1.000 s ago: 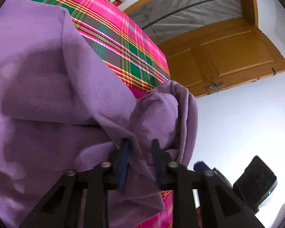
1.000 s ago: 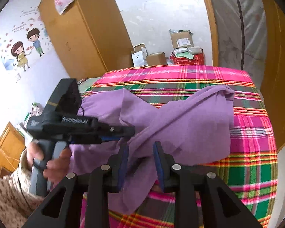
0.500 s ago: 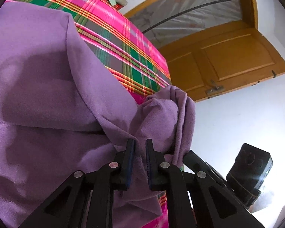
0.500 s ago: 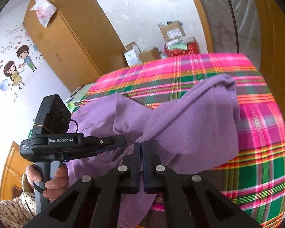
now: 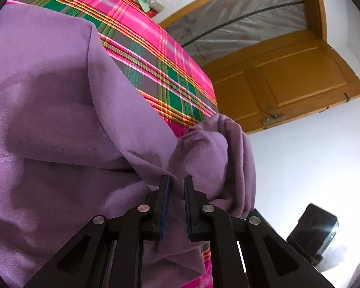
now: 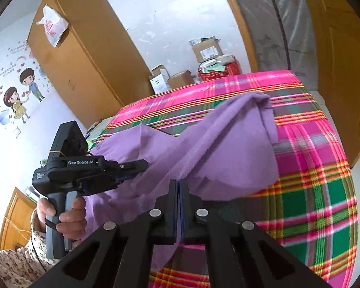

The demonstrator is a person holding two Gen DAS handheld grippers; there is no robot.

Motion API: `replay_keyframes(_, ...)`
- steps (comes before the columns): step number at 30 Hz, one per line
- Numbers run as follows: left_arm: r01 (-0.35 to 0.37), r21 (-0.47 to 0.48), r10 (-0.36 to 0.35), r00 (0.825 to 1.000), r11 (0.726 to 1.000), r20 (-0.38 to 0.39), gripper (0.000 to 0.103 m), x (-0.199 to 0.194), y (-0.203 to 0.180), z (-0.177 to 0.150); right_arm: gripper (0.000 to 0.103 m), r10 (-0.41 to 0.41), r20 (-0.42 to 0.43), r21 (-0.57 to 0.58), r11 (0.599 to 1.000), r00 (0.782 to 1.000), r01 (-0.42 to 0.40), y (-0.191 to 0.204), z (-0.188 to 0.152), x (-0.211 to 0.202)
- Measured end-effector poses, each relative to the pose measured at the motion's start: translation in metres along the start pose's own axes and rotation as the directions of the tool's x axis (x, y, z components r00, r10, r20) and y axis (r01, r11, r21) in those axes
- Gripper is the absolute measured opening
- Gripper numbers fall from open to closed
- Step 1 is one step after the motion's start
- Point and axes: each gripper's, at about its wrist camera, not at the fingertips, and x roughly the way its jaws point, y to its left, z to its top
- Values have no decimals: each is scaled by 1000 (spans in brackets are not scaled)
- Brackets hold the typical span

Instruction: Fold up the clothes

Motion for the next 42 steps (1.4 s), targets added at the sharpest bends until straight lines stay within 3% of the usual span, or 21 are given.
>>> replay_keyframes(7, -2, -13, 2, 1000, 1000, 27, 11, -2, -1, 6, 1, -24, 10, 38, 999, 1000, 24, -18, -17, -14)
replay_keyframes(12, 37, 1, -37, 999, 999, 5, 12, -3, -9, -5, 1, -24, 11, 67, 998, 1000, 24, -25, -26, -13)
replay_keyframes(16, 71, 13, -70, 997, 997, -16, 27, -3, -16, -15, 1, -36, 16, 70, 997, 999, 35, -26, -26, -12)
replay_keyframes(19, 18, 134, -23, 999, 991, 33, 33, -13, -34, -25, 1, -30, 18, 70, 997, 999, 29, -26, -26, -11)
replay_keyframes(22, -21, 259, 2, 997, 966, 72, 34, -24, -52, -37, 1, -28, 20, 65, 997, 999, 27, -24, -26, -11)
replay_keyframes(25, -14, 349, -3, 999, 937, 48, 47, -19, -70, -47, 1, -22, 24, 69, 997, 999, 20, -24, -27, -11)
replay_keyframes(29, -11, 440, 11, 1000, 898, 4, 47, -6, -91, -56, 1, -17, 24, 69, 998, 1000, 16, -22, -29, -10)
replay_keyframes(32, -34, 442, 46, 999, 896, -15, 47, 5, -92, -55, 1, -11, 23, 67, 998, 1000, 9, -20, -29, -10)
replay_keyframes(36, -48, 433, 71, 997, 900, -38, 43, 17, -93, -52, 1, -12, 28, 57, 998, 1000, 10, -18, -30, -10)
replay_keyframes(38, -37, 427, 64, 997, 904, -50, 31, 23, -95, -50, 1, -7, 32, 59, 998, 999, 5, -19, -31, -11)
replay_keyframes(40, -45, 426, 72, 996, 903, -45, 8, 25, -96, -46, 1, -3, 35, 60, 998, 999, 1, -20, -32, -13)
replay_keyframes(42, -62, 428, 85, 996, 902, -35, 7, 28, -96, -42, 1, -1, 39, 61, 998, 999, -1, -22, -33, -14)
